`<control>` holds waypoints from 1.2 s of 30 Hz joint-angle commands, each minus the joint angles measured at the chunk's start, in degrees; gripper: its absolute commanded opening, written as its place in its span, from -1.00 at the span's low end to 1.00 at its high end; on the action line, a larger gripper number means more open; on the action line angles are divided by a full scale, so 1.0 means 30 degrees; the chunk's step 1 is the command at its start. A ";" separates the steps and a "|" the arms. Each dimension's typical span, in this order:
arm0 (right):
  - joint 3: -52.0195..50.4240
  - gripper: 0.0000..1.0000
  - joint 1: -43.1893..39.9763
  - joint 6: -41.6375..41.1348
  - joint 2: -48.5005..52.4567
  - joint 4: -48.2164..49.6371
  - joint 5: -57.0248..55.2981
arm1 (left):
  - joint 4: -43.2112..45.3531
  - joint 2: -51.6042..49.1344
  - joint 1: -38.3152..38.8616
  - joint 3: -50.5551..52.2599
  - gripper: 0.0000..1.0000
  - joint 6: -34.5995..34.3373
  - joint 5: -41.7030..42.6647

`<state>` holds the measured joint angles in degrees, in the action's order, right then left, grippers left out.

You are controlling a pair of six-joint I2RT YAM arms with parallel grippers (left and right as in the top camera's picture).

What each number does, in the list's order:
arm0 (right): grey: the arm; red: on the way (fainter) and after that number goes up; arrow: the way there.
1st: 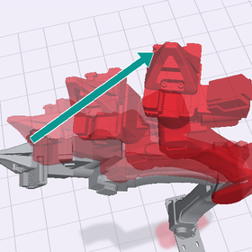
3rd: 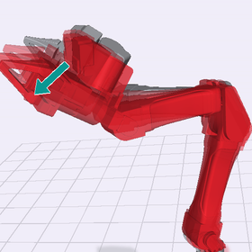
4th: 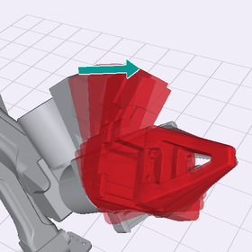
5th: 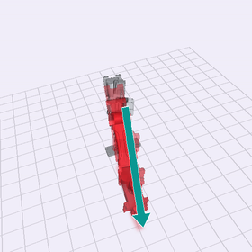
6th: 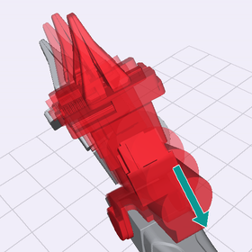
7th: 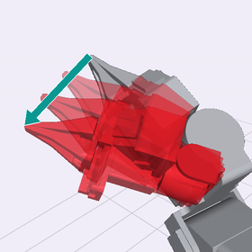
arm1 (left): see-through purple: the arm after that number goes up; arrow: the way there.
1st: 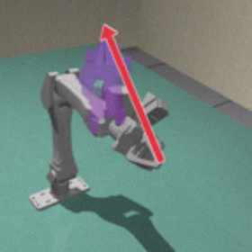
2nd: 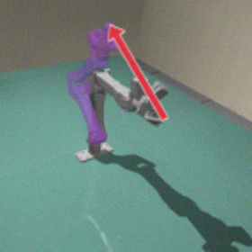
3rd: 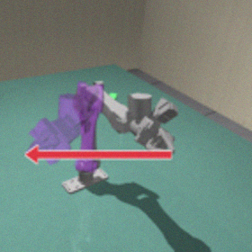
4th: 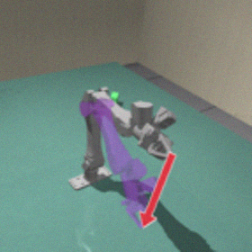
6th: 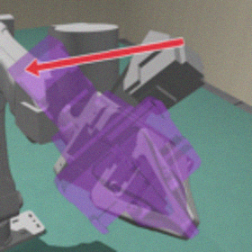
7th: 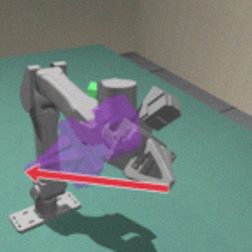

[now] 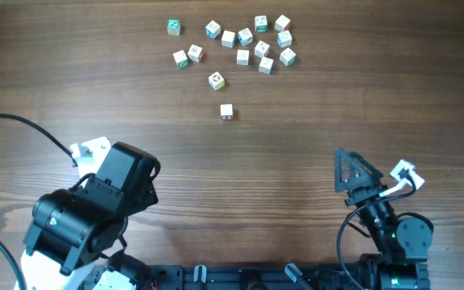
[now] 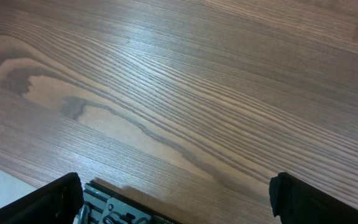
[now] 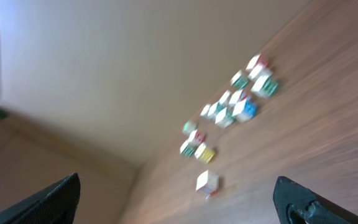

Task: Form a horizontal line
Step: 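Reach the right gripper forward to the right side of the cluster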

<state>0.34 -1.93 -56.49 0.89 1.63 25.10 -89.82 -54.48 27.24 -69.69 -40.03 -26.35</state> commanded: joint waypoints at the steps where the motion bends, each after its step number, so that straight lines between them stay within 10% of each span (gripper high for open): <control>1: -0.0007 1.00 -0.0058 0.2098 -0.0007 0.0051 0.3606 | 0.0000 0.0051 -0.0124 0.0102 1.00 -0.0459 -0.0306; 36: 1.6582 0.99 0.0656 1.2845 1.9722 -0.9799 0.2324 | 0.0000 0.0036 -0.0124 0.0102 1.00 -0.0459 -0.0306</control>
<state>45.08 -1.72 -21.54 56.07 -26.68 34.20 -89.84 -54.48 27.24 -69.69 -40.23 -26.37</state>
